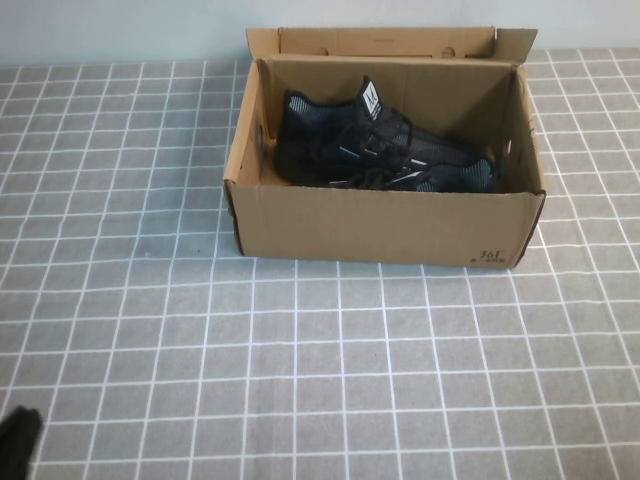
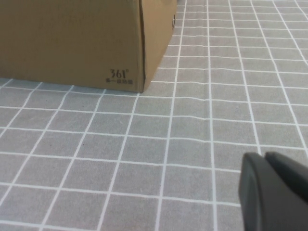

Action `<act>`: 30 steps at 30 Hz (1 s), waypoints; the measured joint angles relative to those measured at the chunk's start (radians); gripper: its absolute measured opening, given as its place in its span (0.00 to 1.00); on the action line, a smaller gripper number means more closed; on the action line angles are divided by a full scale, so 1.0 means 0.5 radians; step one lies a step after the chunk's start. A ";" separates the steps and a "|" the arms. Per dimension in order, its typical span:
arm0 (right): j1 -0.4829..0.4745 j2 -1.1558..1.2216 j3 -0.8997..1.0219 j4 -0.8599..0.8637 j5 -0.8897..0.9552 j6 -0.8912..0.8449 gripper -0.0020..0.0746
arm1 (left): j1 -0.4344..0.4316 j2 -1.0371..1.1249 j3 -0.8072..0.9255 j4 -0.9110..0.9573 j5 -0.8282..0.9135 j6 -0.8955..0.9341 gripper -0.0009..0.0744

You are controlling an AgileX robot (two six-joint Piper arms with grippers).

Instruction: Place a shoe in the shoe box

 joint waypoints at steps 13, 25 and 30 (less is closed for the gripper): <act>0.000 0.000 0.000 0.000 0.008 -0.003 0.01 | 0.171 -0.138 0.000 0.234 0.465 -0.320 0.01; 0.000 0.000 0.000 0.000 0.008 -0.005 0.01 | 0.171 -0.138 0.000 0.238 0.470 -0.331 0.01; 0.000 0.000 0.000 0.000 0.008 -0.008 0.01 | 0.171 -0.138 0.000 0.238 0.470 -0.331 0.01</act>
